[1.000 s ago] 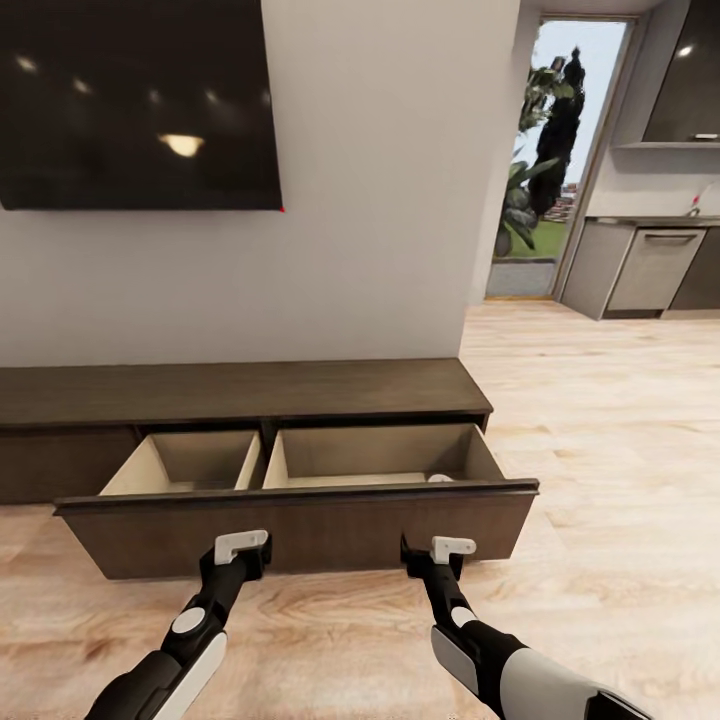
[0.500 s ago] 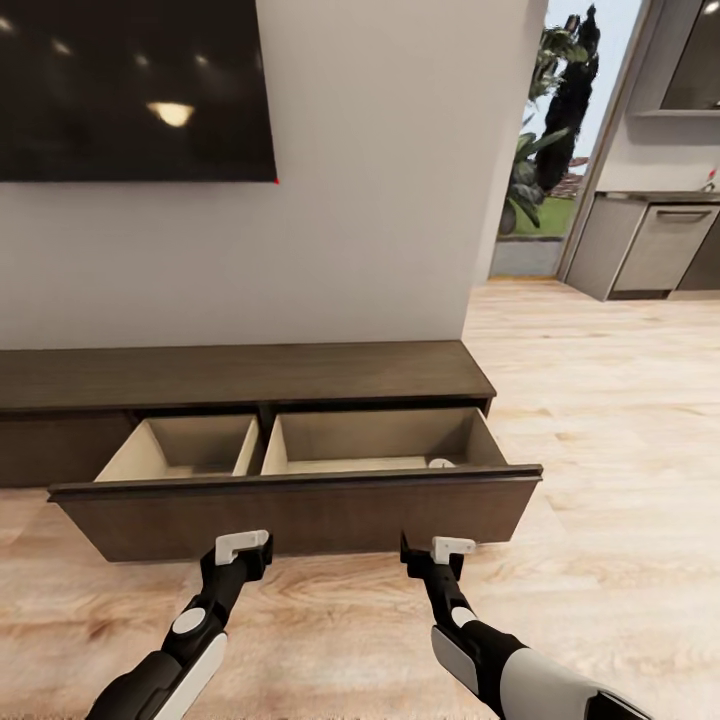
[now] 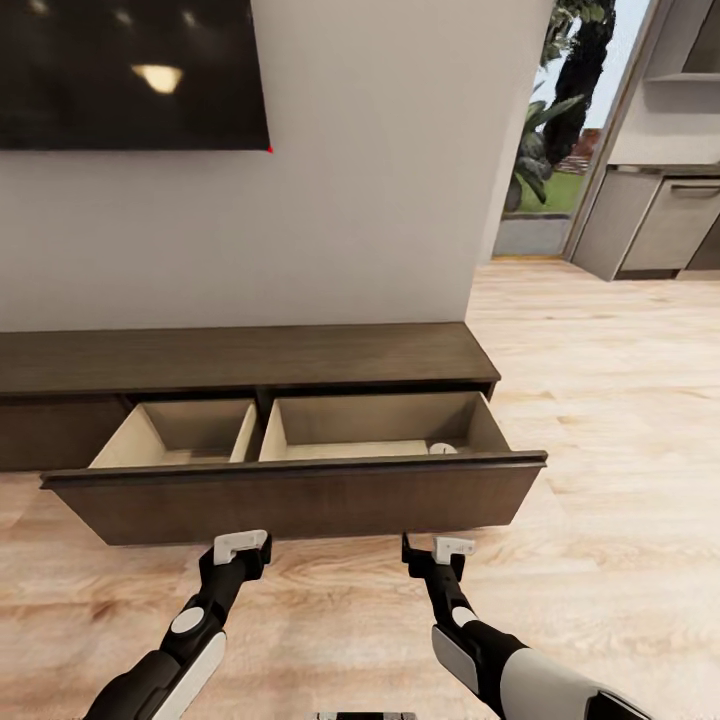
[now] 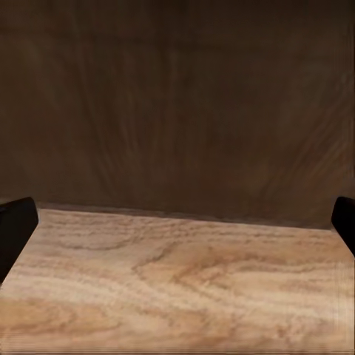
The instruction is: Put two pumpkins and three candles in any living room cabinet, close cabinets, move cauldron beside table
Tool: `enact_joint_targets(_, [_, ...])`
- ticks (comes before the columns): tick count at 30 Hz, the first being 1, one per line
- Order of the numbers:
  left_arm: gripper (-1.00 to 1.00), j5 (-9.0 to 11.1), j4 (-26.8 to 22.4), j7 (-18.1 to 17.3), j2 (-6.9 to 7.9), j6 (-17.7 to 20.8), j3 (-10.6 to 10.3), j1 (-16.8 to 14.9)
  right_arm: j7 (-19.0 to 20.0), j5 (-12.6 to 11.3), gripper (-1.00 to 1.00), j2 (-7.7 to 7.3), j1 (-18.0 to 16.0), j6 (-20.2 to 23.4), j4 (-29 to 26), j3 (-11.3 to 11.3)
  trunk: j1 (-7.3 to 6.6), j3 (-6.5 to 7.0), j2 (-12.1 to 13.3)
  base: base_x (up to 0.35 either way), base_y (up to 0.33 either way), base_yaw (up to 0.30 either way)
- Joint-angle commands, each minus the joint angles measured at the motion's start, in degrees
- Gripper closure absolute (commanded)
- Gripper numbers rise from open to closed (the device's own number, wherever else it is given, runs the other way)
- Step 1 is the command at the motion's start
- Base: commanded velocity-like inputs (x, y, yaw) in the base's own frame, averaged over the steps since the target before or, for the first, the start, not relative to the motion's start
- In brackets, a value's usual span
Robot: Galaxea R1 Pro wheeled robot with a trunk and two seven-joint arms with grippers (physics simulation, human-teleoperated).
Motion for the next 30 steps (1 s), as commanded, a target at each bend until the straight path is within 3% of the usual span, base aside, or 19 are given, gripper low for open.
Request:
enact_joint_targets(1, [-1.00,0.24,-0.10,0.48,0.09,0.11,-0.30,-0.05,-0.51,-0.17,-1.00,-0.01,-0.05,-0.13,0.09,0.50,0.01,-0.28,-0.04,0.000,0.000,0.000])
enact_joint_targets(8, [-1.00,0.35,-0.10,0.59,-0.05,0.13,-0.36,-0.05,-0.46,-0.15,-1.00,0.07,-0.05,-0.18,3.52,0.50,0.01,-0.28,-0.04,0.000,0.000,0.000])
enact_joint_targets(22, [-1.00,0.57,-0.01,0.78,-0.11,0.20,-0.12,-0.05,-0.33,-0.09,-1.00,0.08,-0.05,-0.21,3.87,0.50,0.01,-0.28,-0.04,0.002,0.000,0.000])
enact_joint_targets(30, [-1.00,0.57,-0.04,0.82,-0.11,0.19,-0.40,-0.05,-0.27,-0.02,-1.00,0.08,-0.05,-0.15,3.80,0.56,0.01,-0.28,-0.04,0.197,0.002,0.000])
